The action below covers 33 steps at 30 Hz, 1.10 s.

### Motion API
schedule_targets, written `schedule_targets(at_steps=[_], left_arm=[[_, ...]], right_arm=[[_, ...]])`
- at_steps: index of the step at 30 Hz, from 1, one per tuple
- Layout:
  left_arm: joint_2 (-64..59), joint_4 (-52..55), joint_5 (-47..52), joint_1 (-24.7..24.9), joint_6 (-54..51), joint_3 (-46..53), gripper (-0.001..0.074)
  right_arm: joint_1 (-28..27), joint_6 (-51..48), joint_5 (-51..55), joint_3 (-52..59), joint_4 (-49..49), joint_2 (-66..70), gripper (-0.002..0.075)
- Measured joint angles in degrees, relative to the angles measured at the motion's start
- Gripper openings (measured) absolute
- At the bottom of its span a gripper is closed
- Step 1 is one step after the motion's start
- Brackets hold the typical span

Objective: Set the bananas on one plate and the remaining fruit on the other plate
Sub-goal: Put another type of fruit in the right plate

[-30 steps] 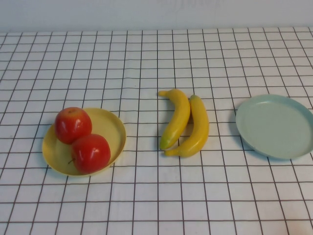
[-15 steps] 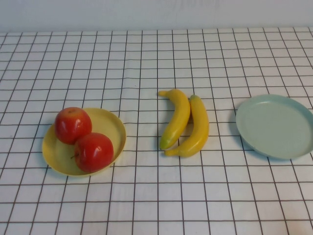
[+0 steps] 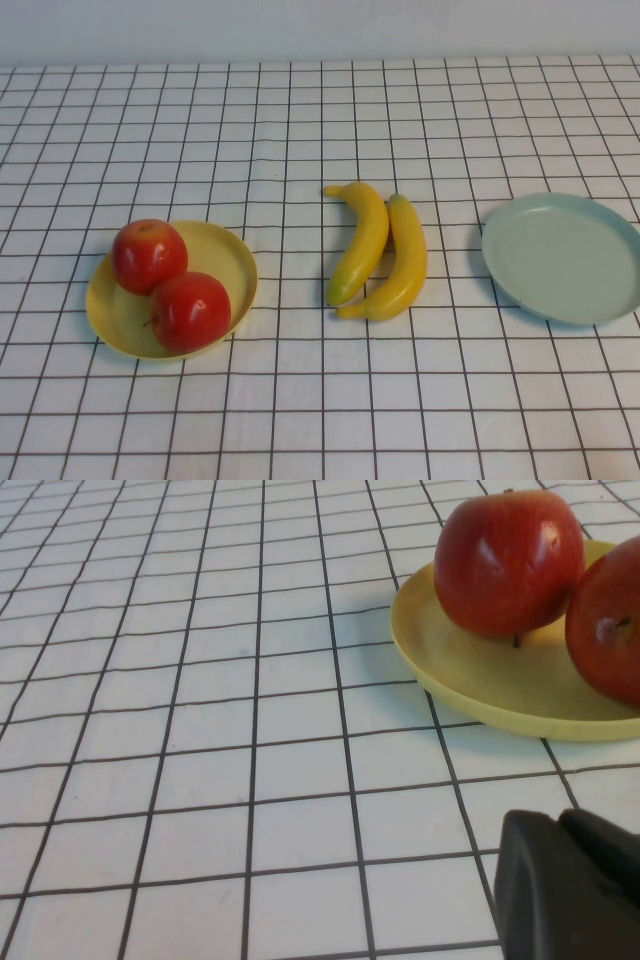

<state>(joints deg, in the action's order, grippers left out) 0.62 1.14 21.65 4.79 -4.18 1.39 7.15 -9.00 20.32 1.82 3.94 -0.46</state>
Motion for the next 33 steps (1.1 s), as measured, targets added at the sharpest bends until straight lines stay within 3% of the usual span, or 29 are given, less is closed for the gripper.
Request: schedule_targets(at_steps=[23, 27, 33], left_arm=[[0.0, 0.0, 0.0, -0.1, 0.0, 0.0, -0.0002], [0.0, 0.0, 0.0, -0.1, 0.0, 0.0, -0.0002], [0.0, 0.0, 0.0, -0.1, 0.0, 0.0, -0.0002]], right_arm=[[0.0, 0.0, -2.6, -0.3, 0.4, 0.0, -0.0015], [0.0, -1.0, 1.6, -11.2, -0.1, 0.0, -0.0015], [0.0, -3.0, 25.8, -36.7, 1.0, 8.3, -0.0015]])
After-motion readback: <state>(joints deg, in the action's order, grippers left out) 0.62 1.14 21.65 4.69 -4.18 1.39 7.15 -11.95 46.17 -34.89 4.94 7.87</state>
